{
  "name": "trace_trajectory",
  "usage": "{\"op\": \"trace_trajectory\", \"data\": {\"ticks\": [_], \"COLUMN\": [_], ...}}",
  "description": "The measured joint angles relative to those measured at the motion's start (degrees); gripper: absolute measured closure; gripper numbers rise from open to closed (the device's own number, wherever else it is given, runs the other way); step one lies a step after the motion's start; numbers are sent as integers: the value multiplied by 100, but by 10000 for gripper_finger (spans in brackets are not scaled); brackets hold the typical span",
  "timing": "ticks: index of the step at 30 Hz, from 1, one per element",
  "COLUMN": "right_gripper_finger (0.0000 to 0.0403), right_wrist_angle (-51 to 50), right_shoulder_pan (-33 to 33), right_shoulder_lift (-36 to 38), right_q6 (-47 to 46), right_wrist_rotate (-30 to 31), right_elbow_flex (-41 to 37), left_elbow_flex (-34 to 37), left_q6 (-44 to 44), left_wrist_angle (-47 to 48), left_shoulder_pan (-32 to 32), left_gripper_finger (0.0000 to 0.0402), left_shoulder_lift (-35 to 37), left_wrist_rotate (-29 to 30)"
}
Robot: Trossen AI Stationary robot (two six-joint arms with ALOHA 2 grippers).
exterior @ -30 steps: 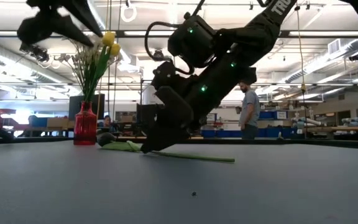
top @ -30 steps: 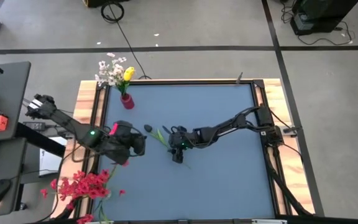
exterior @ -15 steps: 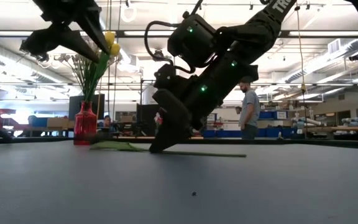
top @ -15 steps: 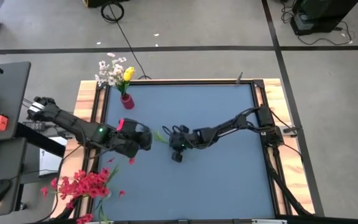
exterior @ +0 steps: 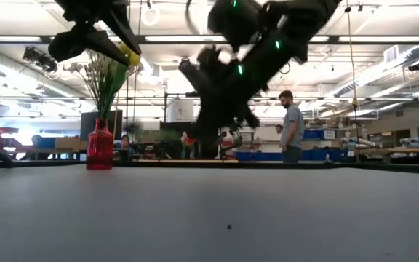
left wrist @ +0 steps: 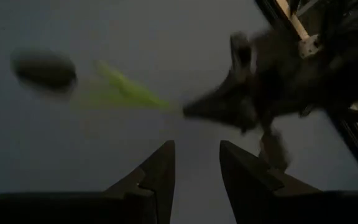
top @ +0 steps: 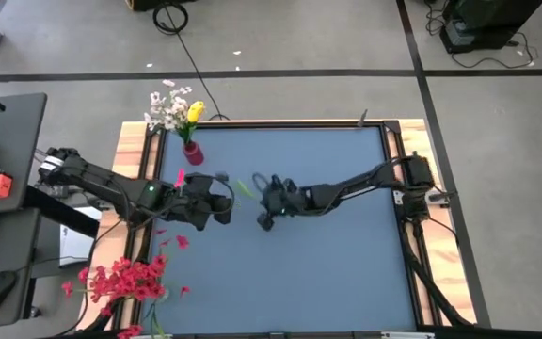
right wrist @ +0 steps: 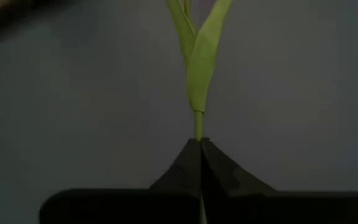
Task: Sort flowers into vase by color
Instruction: Put the black tulip into the transparent vase
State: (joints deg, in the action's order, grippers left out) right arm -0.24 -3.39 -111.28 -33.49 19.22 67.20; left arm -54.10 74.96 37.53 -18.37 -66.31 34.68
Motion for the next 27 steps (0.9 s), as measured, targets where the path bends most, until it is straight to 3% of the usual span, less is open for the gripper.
{"op": "trace_trajectory", "data": {"ticks": [11,16,23,27], "right_gripper_finger": [400,401,401,401], "right_wrist_angle": [858,1384,1890,2163], "right_shoulder_pan": [92,-66,-299,-430], "right_shoulder_lift": [1265,1614,1667,1669], "right_q6": [41,265,1180,1493], "right_wrist_rotate": [245,517,499,549], "right_elbow_flex": [19,22,22,22], "left_elbow_flex": [0,0,0,0], "left_q6": [-950,-1821,-3504,-3700], "left_wrist_angle": [-260,-885,-2606,-2860], "left_shoulder_pan": [-20,-15,190,346], "left_gripper_finger": [267,226,149,133], "left_shoulder_lift": [610,647,647,646], "left_wrist_rotate": [110,484,628,620]}}
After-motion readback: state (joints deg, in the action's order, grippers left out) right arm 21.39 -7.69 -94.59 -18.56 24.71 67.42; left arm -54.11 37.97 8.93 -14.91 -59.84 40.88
